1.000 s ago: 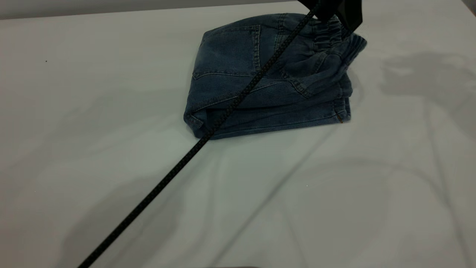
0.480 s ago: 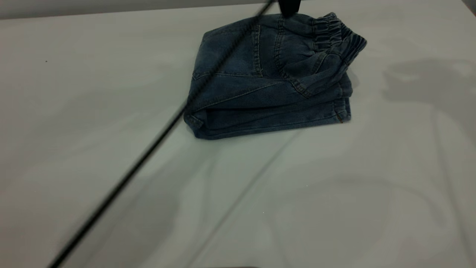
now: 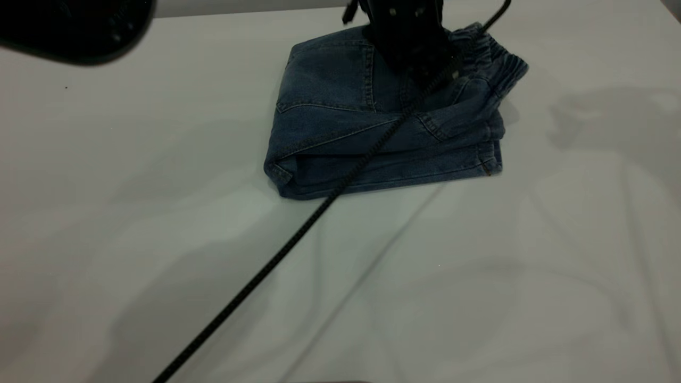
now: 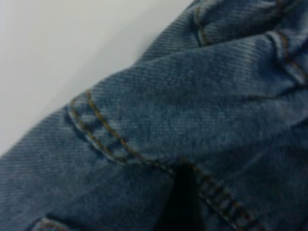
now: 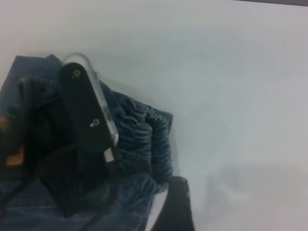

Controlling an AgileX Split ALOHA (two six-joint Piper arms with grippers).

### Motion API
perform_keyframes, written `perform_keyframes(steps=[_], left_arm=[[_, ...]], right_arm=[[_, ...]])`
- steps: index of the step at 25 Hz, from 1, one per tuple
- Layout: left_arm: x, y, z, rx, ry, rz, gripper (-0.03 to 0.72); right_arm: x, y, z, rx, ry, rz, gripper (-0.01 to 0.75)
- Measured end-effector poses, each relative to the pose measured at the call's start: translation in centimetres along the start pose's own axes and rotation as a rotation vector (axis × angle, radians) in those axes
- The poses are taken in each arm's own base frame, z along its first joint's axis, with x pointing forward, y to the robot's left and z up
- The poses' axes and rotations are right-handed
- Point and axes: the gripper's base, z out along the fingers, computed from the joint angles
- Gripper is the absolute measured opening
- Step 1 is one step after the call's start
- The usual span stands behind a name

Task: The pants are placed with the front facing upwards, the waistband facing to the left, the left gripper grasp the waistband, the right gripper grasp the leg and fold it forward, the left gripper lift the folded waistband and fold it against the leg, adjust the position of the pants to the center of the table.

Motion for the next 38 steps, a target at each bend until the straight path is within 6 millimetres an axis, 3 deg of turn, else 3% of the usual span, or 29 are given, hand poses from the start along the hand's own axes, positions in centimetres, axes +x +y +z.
perform_keyframes(steps=[5, 22, 31, 38], left_arm=[[0.7, -0.2, 1.0, 0.012, 0.024, -0.020, 0.570], [3.2, 0.1, 0.1, -0.043, 0.330, -0.093, 0.570], [3.0, -0.1, 0.1, -0.060, 0.315, -0.389, 0.570], [2.0, 0.0, 0.6, -0.084, 0.191, -0.706, 0.570]], right_arm=[[0.0, 0.0, 0.0, 0.000, 0.002, 0.000, 0.558], [0.1, 0.1, 0.0, -0.009, 0.009, 0.009, 0.558], [0.3, 0.2, 0.0, -0.023, 0.037, 0.019, 0.558], [0.4, 0.3, 0.0, -0.038, 0.043, 0.033, 0.558]])
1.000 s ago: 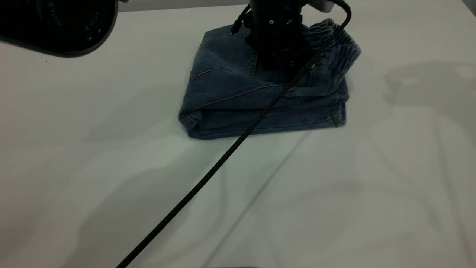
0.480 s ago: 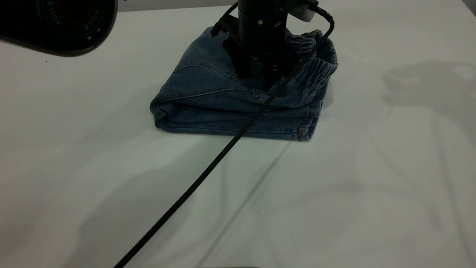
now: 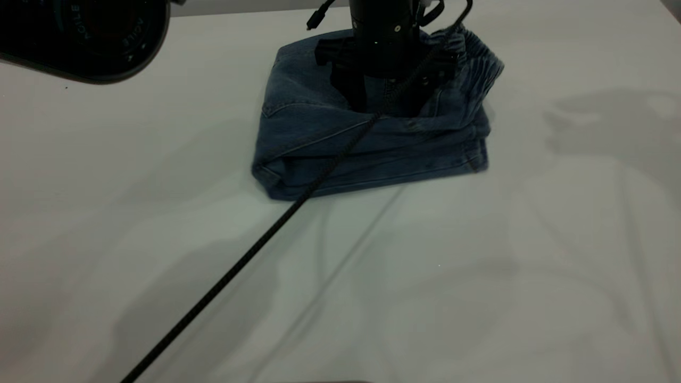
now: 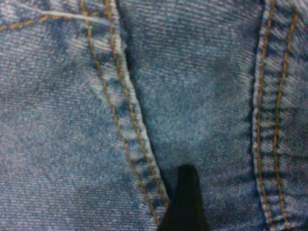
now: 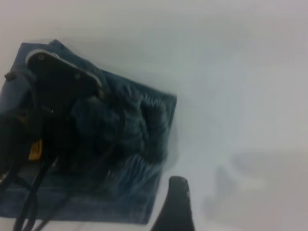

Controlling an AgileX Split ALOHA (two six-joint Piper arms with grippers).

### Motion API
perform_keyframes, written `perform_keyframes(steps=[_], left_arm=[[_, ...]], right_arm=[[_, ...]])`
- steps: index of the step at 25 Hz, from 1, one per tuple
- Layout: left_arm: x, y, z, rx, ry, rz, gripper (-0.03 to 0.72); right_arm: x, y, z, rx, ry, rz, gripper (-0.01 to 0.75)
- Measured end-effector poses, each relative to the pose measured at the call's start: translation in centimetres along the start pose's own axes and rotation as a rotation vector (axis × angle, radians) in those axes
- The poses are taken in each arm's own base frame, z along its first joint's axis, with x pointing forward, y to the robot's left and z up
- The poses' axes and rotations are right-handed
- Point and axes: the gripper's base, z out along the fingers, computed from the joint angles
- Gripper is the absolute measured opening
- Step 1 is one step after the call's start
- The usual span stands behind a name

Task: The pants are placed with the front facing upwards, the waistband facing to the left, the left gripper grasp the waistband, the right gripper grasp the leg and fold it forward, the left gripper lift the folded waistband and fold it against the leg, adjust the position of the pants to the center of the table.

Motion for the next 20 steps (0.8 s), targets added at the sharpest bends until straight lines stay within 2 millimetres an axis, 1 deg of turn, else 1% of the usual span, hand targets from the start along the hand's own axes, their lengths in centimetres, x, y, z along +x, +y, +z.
perform_keyframes(steps=[3, 5, 8, 10, 12, 14, 16, 20], left_arm=[[-0.1, 0.0, 0.0, 0.003, -0.006, -0.025, 0.570], [-0.1, 0.0, -0.2, 0.002, -0.004, -0.003, 0.570], [-0.2, 0.0, -1.2, -0.007, 0.018, 0.062, 0.570], [-0.5, -0.1, -2.8, -0.016, 0.038, 0.122, 0.570], [-1.6, -0.4, -5.2, 0.002, -0.020, 0.191, 0.570], [-2.7, -0.8, -7.8, 0.017, -0.095, 0.257, 0.570], [-3.4, -1.0, -10.0, 0.022, -0.145, 0.300, 0.570], [-4.2, -1.1, -14.1, 0.035, -0.222, 0.313, 0.570]], right_arm=[[0.0, 0.0, 0.0, -0.001, 0.004, 0.001, 0.558], [0.1, 0.0, 0.0, -0.002, 0.007, 0.000, 0.558], [0.0, 0.1, -0.3, -0.003, 0.002, -0.004, 0.558], [-0.1, 0.3, -1.3, -0.005, -0.021, -0.013, 0.558], [-0.2, 0.7, -2.8, -0.008, -0.054, -0.022, 0.558], [-0.2, 1.2, -4.9, -0.017, -0.085, -0.036, 0.558], [0.1, 1.7, -7.0, -0.025, -0.104, -0.049, 0.558], [1.2, 2.8, -11.2, -0.045, -0.127, -0.078, 0.558]])
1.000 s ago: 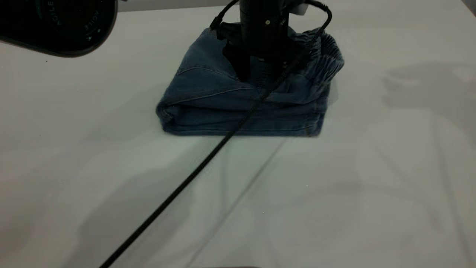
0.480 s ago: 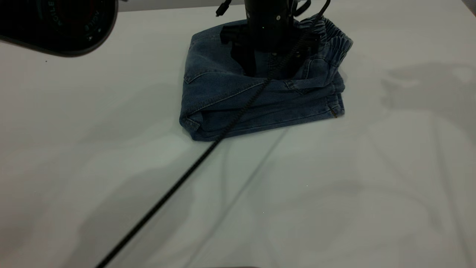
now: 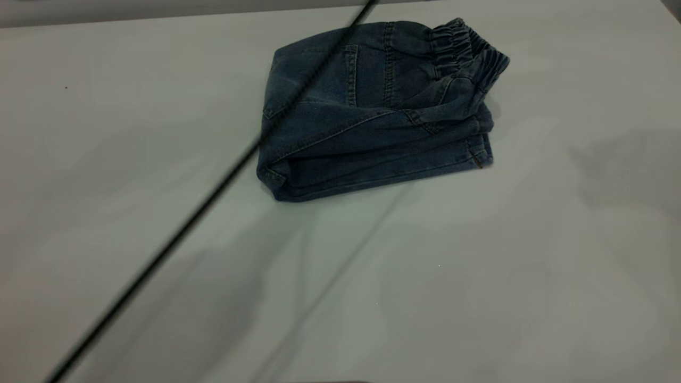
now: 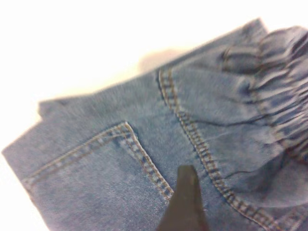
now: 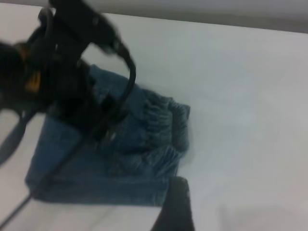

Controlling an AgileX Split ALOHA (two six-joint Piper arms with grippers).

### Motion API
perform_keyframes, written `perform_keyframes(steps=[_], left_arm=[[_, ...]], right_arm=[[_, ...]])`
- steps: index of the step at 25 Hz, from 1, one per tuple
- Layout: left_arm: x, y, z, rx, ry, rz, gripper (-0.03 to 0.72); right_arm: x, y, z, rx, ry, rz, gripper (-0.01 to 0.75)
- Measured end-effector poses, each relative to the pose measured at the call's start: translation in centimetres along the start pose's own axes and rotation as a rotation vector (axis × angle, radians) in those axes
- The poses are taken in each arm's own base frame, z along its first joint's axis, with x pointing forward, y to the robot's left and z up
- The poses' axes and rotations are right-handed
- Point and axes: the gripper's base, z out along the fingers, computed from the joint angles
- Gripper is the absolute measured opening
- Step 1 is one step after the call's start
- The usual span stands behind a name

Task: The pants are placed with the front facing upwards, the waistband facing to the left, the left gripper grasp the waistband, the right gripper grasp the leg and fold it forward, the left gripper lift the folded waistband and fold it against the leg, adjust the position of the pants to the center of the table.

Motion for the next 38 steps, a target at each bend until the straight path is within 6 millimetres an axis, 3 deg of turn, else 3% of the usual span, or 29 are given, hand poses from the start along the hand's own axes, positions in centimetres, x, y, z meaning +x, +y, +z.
perform_keyframes(steps=[2, 6, 10, 14, 17, 21, 26, 29, 33, 38], left_arm=[[-0.9, 0.1, -2.3, 0.003, -0.044, 0.001, 0.570], [-2.6, 0.2, -8.9, 0.009, -0.165, 0.012, 0.570], [-3.6, 0.3, -17.2, 0.038, -0.308, 0.026, 0.570], [-2.7, 0.2, -25.5, 0.099, -0.410, 0.068, 0.570], [-0.7, 0.2, -29.7, 0.123, -0.418, 0.100, 0.570], [3.6, 1.1, -34.8, 0.072, -0.412, 0.137, 0.570], [11.3, 2.4, -40.4, 0.006, -0.420, 0.152, 0.570], [16.4, 2.8, -42.4, 0.005, -0.427, 0.152, 0.570], [23.1, 3.4, -43.4, 0.000, -0.432, 0.153, 0.570], [29.8, 3.8, -42.2, 0.008, -0.414, 0.114, 0.570]], right_arm=[[0.5, 0.7, -2.2, -0.010, -0.008, -0.015, 0.558], [2.1, 2.1, -7.1, -0.030, -0.027, -0.046, 0.556], [4.2, 3.5, -12.1, -0.043, -0.085, -0.070, 0.544], [6.5, 4.7, -16.3, -0.057, -0.165, -0.092, 0.528], [8.4, 5.3, -18.4, -0.071, -0.211, -0.108, 0.525], [11.0, 5.4, -18.9, -0.074, -0.209, -0.112, 0.525], [13.9, 5.0, -17.5, -0.075, -0.152, -0.097, 0.525], [15.6, 4.7, -16.4, -0.074, -0.113, -0.091, 0.532], [17.1, 4.4, -15.4, -0.072, -0.092, -0.093, 0.559], [18.1, 4.1, -14.5, -0.075, -0.036, -0.086, 0.580]])
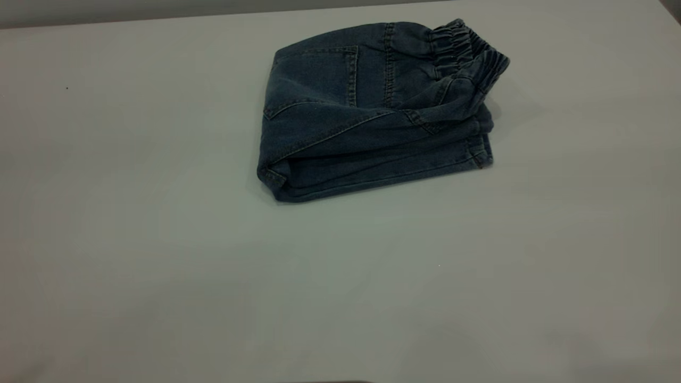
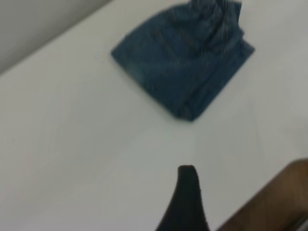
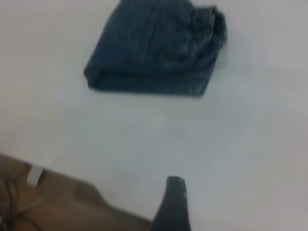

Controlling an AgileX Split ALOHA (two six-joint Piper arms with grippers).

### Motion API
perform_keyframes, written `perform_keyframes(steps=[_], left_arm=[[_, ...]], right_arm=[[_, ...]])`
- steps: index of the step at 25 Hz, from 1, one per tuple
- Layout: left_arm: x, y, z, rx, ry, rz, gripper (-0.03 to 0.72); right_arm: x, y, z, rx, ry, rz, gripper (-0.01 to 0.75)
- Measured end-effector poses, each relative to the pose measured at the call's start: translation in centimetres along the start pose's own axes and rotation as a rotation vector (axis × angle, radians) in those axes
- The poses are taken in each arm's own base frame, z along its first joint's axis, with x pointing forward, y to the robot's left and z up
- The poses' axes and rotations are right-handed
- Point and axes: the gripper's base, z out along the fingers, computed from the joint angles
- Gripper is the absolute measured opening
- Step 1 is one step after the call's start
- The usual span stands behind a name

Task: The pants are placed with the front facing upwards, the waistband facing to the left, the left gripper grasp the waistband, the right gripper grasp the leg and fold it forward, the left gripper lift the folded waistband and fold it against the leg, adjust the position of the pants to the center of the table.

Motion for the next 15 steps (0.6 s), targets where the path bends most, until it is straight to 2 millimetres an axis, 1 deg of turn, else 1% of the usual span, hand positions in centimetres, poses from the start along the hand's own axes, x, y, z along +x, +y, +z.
perform_keyframes(steps=[1, 3, 7, 10, 13, 15], left_arm=[[1.1, -0.1, -0.2, 0.000, 0.001, -0.014, 0.570], [3.4, -0.2, 0.2, 0.002, 0.026, -0.031, 0.570], [7.0, -0.6, 1.8, 0.005, 0.100, -0.055, 0.570], [9.3, -0.8, 3.2, 0.008, 0.163, -0.069, 0.570], [11.2, -1.1, 4.5, 0.019, 0.220, -0.080, 0.570], [12.2, -1.2, 5.2, 0.027, 0.253, -0.085, 0.570]], right_arm=[[0.3, -0.1, 0.3, -0.002, 0.019, 0.004, 0.581], [0.9, -0.3, 1.2, -0.004, 0.058, 0.016, 0.582], [2.5, -0.9, 3.1, -0.012, 0.145, 0.037, 0.582], [3.8, -1.1, 4.3, -0.040, 0.191, 0.006, 0.582], [5.1, -0.6, 4.5, -0.097, 0.175, -0.079, 0.582], [5.8, -0.2, 4.2, -0.127, 0.138, -0.124, 0.582]])
